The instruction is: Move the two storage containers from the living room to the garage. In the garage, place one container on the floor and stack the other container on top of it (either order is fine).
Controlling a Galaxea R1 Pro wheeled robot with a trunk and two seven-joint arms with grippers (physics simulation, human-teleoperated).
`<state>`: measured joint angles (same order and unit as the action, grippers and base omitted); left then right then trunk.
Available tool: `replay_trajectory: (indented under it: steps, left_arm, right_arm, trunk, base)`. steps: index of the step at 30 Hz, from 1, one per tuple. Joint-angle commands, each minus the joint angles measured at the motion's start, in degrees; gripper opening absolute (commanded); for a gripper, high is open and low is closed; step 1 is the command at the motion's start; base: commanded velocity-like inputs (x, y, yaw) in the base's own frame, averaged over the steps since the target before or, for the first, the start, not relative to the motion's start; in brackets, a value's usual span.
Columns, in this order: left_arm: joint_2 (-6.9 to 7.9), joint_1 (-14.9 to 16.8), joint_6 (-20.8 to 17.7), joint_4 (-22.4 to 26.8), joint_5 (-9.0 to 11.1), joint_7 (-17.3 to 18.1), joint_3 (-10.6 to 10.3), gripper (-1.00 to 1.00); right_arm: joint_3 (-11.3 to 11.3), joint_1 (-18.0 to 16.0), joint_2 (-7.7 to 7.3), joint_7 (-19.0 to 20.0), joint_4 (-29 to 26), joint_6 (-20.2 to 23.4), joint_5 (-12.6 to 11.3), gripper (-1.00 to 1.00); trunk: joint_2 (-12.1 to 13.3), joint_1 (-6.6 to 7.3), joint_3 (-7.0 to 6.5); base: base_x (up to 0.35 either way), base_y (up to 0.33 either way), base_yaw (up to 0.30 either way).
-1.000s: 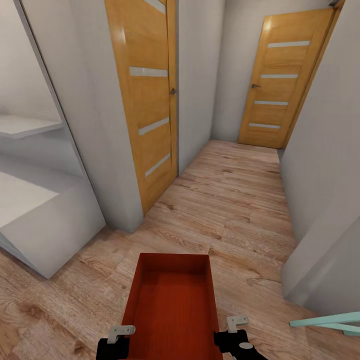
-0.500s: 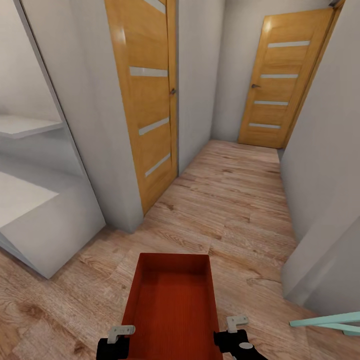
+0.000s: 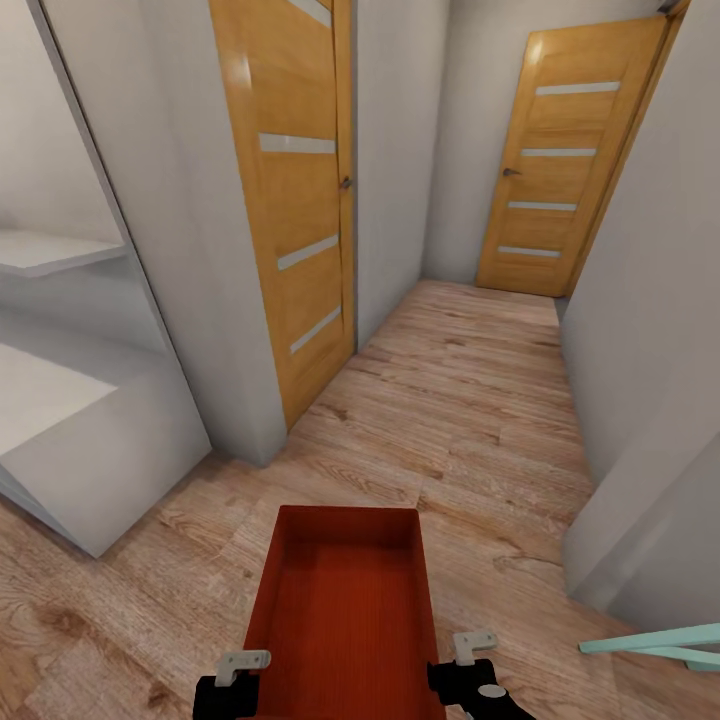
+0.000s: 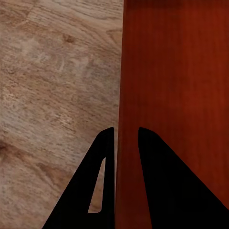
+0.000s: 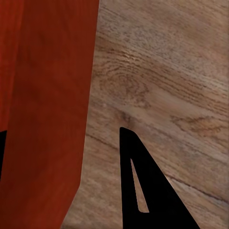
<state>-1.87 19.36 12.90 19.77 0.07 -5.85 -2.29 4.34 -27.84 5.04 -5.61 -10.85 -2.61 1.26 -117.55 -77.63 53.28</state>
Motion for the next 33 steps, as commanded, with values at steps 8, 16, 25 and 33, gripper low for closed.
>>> replay_trajectory:
  steps: [8, 16, 25, 33]
  left_arm:
    - [0.02, 0.1, 0.2, 0.1, -0.2, -0.8, 0.5, -1.0]
    - [0.02, 0.1, 0.2, 0.1, -0.2, -0.8, 0.5, -1.0]
    - [0.02, 0.1, 0.2, 0.1, -0.2, -0.8, 0.5, -1.0]
    - [0.02, 0.1, 0.2, 0.1, -0.2, -0.8, 0.5, -1.0]
  right_arm:
    - [0.3, 0.0, -0.03, -0.5, 0.1, -0.1, 0.2, -1.0]
    - [0.3, 0.0, -0.03, -0.5, 0.1, -0.1, 0.2, -1.0]
    - [0.3, 0.0, -0.03, -0.5, 0.1, -0.1, 0.2, -1.0]
    - [0.3, 0.0, -0.03, -0.5, 0.2, -0.1, 0.2, -1.0]
  trunk:
    - [0.0, 0.01, 0.04]
    - [0.0, 0.01, 0.04]
    - [0.0, 0.01, 0.04]
    - [0.0, 0.01, 0.04]
  base:
    - [0.0, 0.0, 0.0]
    - [0.125, 0.0, 0.0]
    - [0.32, 0.0, 0.0]
    - [0.161, 0.0, -0.044]
